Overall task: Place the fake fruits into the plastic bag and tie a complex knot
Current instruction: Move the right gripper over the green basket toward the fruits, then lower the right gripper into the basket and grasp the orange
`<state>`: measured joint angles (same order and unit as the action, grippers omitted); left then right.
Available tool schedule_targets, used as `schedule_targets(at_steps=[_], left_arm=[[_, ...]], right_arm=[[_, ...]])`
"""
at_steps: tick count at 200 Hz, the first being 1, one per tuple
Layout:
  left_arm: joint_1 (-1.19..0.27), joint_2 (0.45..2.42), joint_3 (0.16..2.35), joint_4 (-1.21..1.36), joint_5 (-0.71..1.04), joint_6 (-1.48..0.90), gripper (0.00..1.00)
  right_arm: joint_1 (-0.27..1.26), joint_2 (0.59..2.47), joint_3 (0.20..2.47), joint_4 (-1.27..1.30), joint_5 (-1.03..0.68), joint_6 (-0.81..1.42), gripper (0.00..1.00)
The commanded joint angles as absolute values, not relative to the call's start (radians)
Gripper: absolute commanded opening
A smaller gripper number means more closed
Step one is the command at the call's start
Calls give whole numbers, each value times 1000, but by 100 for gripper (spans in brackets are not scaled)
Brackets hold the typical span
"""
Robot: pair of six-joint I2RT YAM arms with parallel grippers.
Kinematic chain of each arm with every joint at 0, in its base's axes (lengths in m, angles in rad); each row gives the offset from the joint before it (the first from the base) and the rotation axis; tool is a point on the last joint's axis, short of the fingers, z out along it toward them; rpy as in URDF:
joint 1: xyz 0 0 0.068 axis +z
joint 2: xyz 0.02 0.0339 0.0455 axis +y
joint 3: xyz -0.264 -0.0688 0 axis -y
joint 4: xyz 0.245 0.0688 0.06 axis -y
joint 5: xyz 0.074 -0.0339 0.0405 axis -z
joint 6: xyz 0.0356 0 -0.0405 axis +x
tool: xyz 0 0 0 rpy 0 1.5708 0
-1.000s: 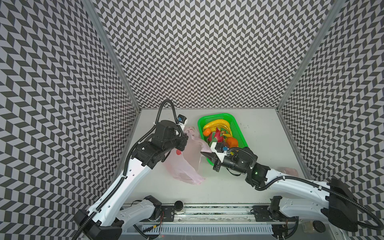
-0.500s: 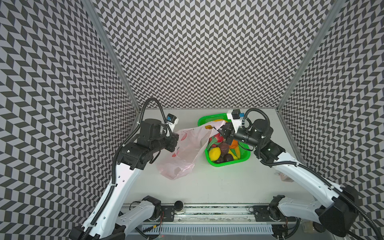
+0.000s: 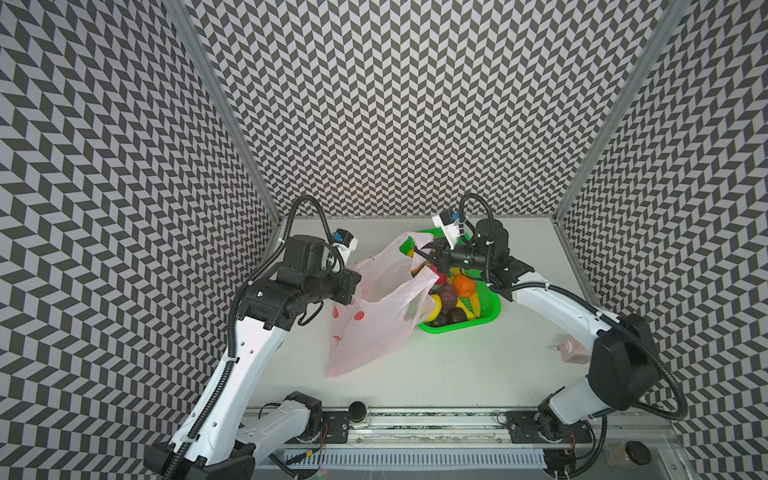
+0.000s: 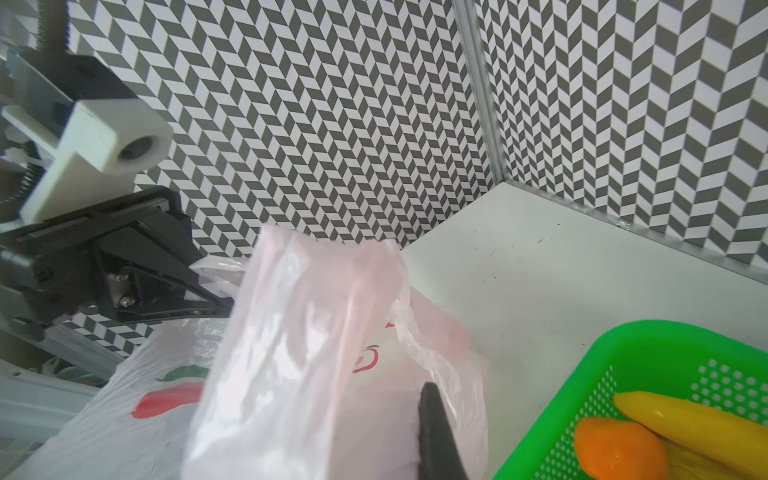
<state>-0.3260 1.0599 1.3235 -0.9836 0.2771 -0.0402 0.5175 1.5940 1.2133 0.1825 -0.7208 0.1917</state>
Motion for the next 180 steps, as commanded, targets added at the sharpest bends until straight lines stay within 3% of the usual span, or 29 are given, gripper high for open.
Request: schedule_targets(at_steps=[1,30,63,111,130,180], left_arm=[[-294,1044,1283,-934,319,-102,3],[-230,1048,1247,-868,403,-139,0],[-176,1067,1227,-830,498,-143,0],[-125,1100,1204,-815,625,-137,0],[-114,1121,1204,-819,644,-138,0],[-89,1141,1201,-798,695,-151,0]], right_arm=[[518,1644,1277,229,-784,198,2],[506,1643,1277,216,-780,194,15],[485,1584,1239,195,-782,192,38],[446,1466,1183,93,-770,187,79],[439,1434,1180,25,-775,168,86],[418,1306,1150,-73,-725,194,93]])
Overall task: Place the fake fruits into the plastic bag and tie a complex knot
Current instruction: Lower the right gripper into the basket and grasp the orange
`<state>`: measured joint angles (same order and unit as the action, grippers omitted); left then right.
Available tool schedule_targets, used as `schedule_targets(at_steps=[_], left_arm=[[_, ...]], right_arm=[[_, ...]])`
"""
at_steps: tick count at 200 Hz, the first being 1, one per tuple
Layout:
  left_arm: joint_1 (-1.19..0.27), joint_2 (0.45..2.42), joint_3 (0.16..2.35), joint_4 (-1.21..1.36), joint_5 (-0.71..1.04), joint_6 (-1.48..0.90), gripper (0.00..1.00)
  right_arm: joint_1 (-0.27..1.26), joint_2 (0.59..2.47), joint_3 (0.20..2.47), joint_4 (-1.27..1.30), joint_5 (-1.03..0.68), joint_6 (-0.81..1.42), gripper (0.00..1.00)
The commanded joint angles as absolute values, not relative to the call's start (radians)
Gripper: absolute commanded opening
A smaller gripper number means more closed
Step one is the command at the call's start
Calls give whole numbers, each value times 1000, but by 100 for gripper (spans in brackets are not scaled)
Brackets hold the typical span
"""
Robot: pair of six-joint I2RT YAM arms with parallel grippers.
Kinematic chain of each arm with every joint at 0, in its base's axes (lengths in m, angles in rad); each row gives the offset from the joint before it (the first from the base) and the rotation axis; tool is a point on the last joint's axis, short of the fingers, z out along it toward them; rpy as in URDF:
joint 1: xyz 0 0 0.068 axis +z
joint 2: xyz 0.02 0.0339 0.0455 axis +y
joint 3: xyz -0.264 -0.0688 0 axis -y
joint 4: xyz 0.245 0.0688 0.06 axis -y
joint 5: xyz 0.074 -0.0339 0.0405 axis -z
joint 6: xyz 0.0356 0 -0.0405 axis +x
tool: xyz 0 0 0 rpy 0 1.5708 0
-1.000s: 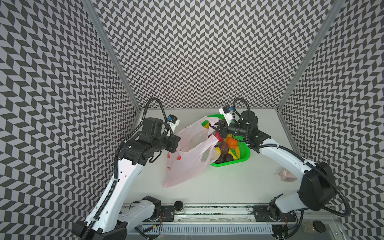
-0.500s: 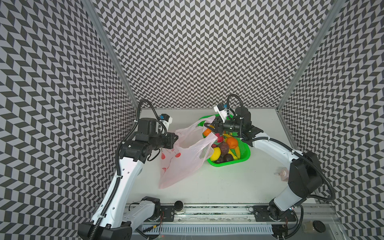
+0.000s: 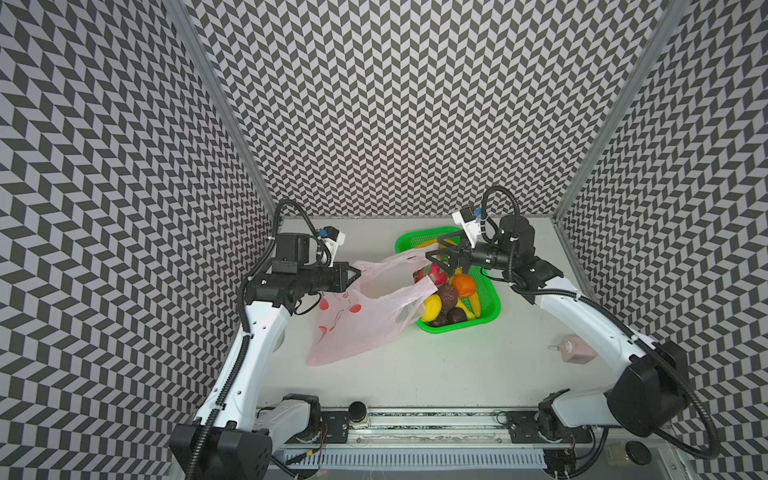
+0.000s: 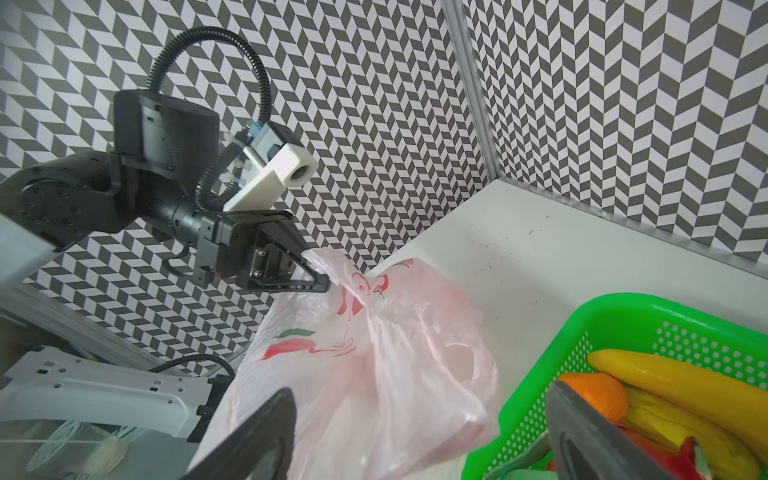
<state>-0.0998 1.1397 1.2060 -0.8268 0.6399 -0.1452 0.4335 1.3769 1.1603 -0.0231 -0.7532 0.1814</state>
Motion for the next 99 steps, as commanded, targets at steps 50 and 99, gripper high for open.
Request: schedule_targets(at_steps=[50,99], left_arm=[[-65,1147,1174,-765,739,-184,0],[1,1159,1133,-718,842,-261,0]], right_arm=[[329,1254,1213,-322,-564,260,95],[297,1238,1128,-442,-431,236,95]])
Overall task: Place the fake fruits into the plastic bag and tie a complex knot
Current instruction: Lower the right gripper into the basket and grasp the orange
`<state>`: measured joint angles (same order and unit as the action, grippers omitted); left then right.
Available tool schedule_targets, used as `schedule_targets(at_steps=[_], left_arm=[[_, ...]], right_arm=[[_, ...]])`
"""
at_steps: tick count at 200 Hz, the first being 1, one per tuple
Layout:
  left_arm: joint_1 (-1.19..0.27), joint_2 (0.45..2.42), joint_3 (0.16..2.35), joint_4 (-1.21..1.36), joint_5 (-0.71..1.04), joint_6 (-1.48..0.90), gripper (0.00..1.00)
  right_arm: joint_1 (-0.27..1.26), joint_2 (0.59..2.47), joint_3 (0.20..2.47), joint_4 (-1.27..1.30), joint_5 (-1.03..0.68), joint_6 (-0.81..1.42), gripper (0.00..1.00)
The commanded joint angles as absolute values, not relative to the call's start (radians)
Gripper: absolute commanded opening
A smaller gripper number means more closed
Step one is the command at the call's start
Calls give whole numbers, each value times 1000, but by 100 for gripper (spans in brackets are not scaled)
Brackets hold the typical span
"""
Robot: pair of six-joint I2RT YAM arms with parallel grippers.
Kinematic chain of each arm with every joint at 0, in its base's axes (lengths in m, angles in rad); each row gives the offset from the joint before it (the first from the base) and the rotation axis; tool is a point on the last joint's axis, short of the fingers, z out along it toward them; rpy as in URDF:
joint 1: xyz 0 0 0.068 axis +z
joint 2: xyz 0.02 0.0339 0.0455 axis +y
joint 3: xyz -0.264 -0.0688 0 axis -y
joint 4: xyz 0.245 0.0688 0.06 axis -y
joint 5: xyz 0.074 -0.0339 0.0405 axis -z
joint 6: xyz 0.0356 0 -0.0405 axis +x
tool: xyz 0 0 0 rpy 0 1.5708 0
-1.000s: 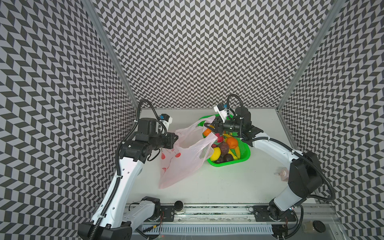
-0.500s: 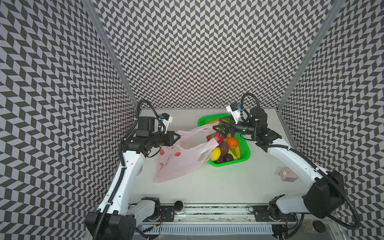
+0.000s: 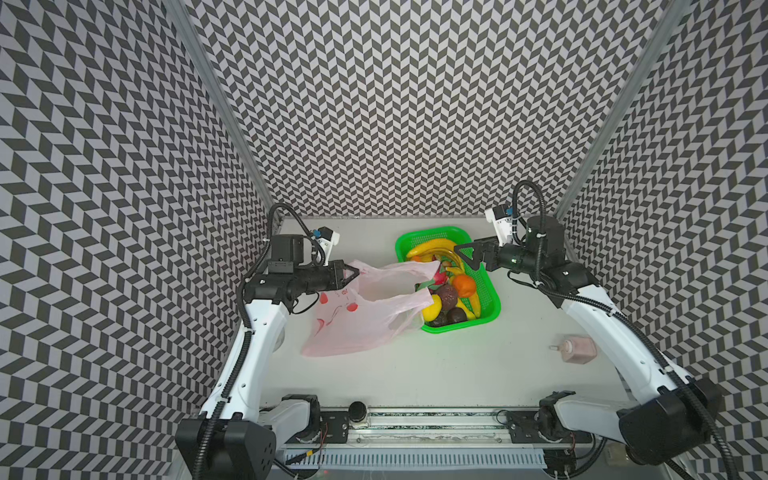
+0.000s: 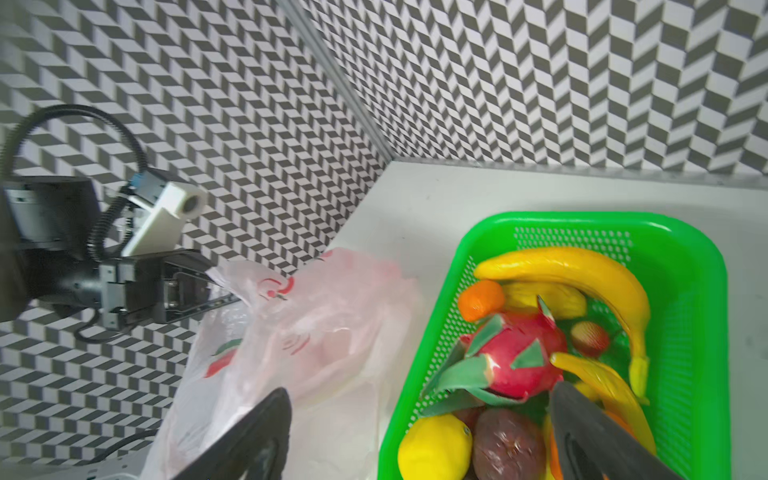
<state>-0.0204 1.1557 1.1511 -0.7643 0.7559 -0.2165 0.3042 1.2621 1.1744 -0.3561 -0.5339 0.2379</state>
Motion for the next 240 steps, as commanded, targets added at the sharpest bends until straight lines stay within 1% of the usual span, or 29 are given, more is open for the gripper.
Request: schedule_targets(at_steps=[1,24,40,73,104,163,193,240], left_arm=[[1,1160,1132,-717,844,-261,0],[3,1157,1123,-698,887,-258,1],[3,1154,1118,-695,895,-256,1],[3,1141,1101,-672,908,-273,0],[3,1132,1090,-660,909,-286,0],[3,1129,1090,-663,900,-286,0],[3,1126,1088,-663,897,-287,0],[3,1123,1087,-663,891,-288,0]], right_arm=[[296,1238,1126,-443,-428,234,95],[297,1266,1097,-492,-325,196,95],[296,1303,1101,-521,-286,180,95],[299,1383,1117,-556,-289,199,95],[304,1450,1101,-546,-257,217,95],[318,1552,1105,-504,-238,261,92],[337,1593,1111,-490,-194,268,92],[346,1642,1116,-435,-184,298,90]])
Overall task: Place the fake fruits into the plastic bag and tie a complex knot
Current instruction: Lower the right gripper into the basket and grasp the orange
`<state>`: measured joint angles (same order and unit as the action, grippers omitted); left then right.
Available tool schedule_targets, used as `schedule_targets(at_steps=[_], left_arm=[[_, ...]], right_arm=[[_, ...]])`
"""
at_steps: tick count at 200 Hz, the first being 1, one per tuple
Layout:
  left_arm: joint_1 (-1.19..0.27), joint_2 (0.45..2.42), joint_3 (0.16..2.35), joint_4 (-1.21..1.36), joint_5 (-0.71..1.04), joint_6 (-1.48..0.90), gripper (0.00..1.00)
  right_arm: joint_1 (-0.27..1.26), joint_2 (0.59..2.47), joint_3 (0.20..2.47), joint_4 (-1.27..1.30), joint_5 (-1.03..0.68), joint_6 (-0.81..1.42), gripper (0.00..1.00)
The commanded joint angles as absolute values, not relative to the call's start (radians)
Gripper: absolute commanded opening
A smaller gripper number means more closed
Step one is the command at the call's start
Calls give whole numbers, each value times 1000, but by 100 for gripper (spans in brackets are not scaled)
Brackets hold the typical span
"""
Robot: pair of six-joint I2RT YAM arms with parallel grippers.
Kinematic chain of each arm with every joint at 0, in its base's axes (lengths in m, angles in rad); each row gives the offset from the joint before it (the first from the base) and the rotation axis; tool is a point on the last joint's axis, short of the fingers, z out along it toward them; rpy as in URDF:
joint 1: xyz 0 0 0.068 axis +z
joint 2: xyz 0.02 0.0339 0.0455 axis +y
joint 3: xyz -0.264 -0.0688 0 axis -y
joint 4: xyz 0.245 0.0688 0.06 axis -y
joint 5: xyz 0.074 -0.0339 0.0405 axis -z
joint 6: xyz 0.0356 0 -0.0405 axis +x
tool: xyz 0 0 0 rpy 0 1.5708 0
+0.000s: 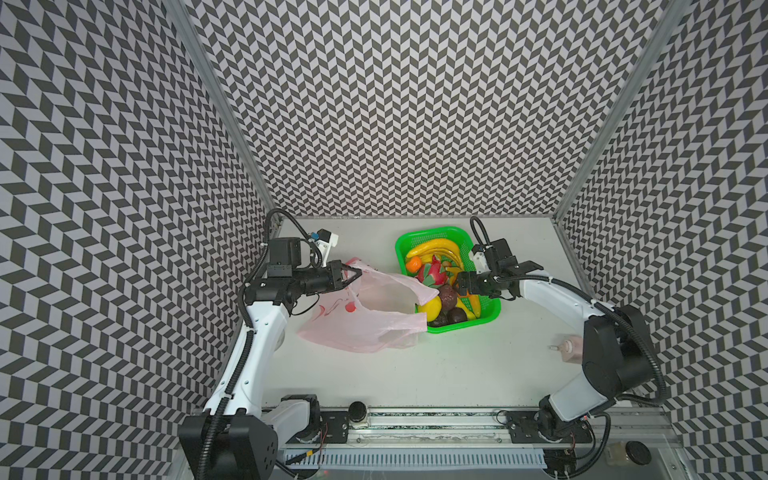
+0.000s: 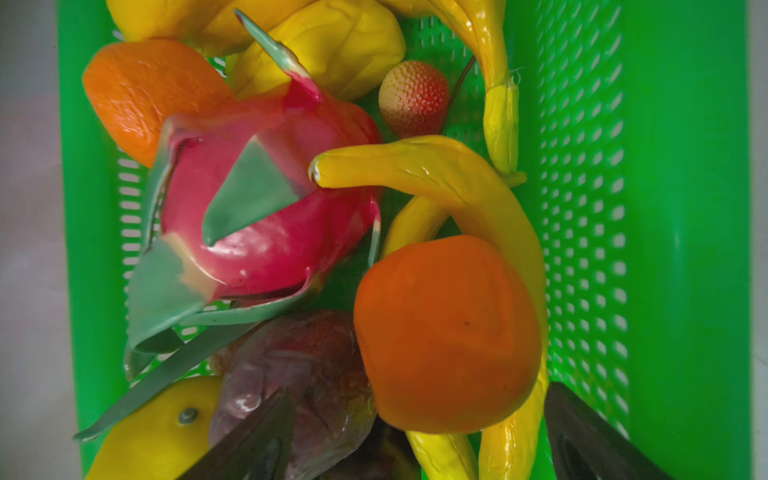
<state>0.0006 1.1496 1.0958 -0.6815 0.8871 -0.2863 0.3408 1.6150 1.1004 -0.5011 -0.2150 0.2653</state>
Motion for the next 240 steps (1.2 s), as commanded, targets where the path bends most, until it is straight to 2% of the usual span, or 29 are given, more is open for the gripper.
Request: schedule_targets(at_steps=[1,46,97,167,201,240], left_arm=[[3,1123,1087,-663,891,-288,0],[3,1119,1080,-660,880,-290,0],[4,1124,1076,-654,874,-291,0],[3,1129,1076,-653,867,-291,0],[2,1126,1079,-655,868,-292,0],[2,1122,1081,-656,869,-296,0]], right_arm=[[345,1644,1116,-434,-184,299,90],[347,1709,1141,-426,-150,299,87],[347,1760,1153,-424,-110,291,78],[348,1830,1201,-413,-97,277,83],[351,1843,1201,-411,-77,270,83],[350,1818,1202,-401,-121,268,68]])
